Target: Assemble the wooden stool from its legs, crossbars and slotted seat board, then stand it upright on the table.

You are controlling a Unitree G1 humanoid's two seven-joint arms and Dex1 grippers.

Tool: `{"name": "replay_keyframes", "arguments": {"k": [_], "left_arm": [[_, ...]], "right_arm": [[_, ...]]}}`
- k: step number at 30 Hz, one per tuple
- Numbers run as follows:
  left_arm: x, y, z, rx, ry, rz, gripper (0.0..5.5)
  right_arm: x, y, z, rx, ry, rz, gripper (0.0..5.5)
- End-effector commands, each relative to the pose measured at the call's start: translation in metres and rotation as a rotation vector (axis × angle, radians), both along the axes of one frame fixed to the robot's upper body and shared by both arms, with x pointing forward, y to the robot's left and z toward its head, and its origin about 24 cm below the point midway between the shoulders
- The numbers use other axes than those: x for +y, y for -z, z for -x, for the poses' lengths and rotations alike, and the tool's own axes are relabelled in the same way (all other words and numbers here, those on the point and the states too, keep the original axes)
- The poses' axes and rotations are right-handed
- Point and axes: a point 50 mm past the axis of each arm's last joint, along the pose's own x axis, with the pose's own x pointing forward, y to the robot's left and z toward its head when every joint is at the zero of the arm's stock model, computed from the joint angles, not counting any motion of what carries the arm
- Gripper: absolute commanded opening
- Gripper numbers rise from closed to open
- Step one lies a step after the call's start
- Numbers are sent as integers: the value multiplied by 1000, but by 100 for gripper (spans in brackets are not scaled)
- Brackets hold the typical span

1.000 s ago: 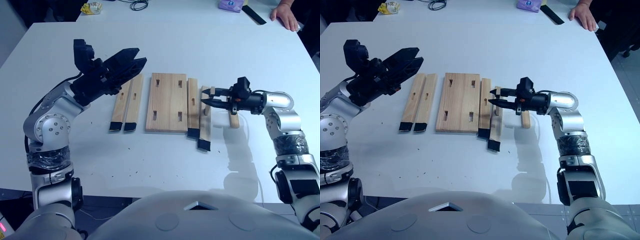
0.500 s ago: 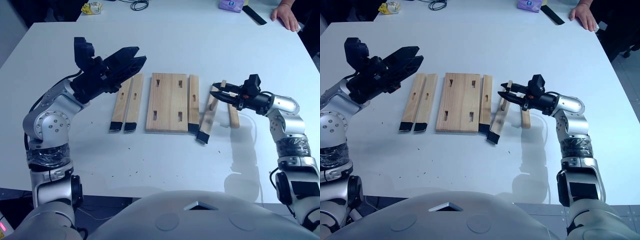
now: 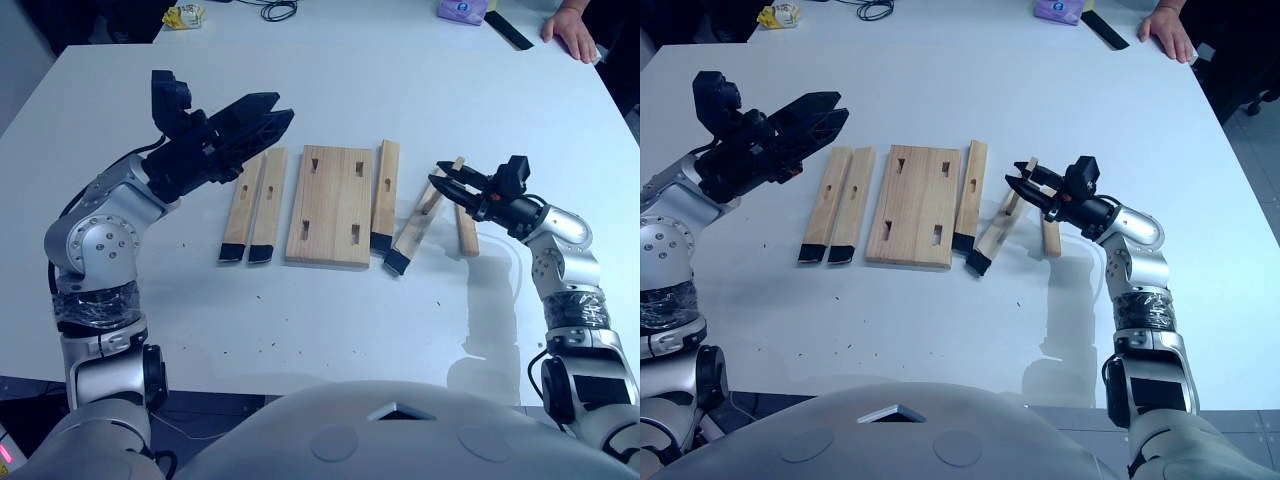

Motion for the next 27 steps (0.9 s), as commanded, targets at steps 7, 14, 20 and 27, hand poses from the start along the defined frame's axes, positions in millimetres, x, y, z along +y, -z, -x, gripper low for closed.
{"name": "replay_keyframes", "arguments": {"k": [7, 14, 20, 27], "left_arm": [[-1, -3, 3, 4, -9, 16, 286], [-2, -2, 3, 7, -16, 20, 286], [-2, -3, 2, 2, -11, 21, 286], [-2, -2, 4, 1, -22, 26, 286]], "right_arm": [[-6, 47, 18, 229, 50, 115, 132], [-13, 48, 13, 295, 158, -14, 132], [-4, 54, 20, 307, 101, 33, 131], [4, 50, 36, 297, -1, 77, 131]]}}
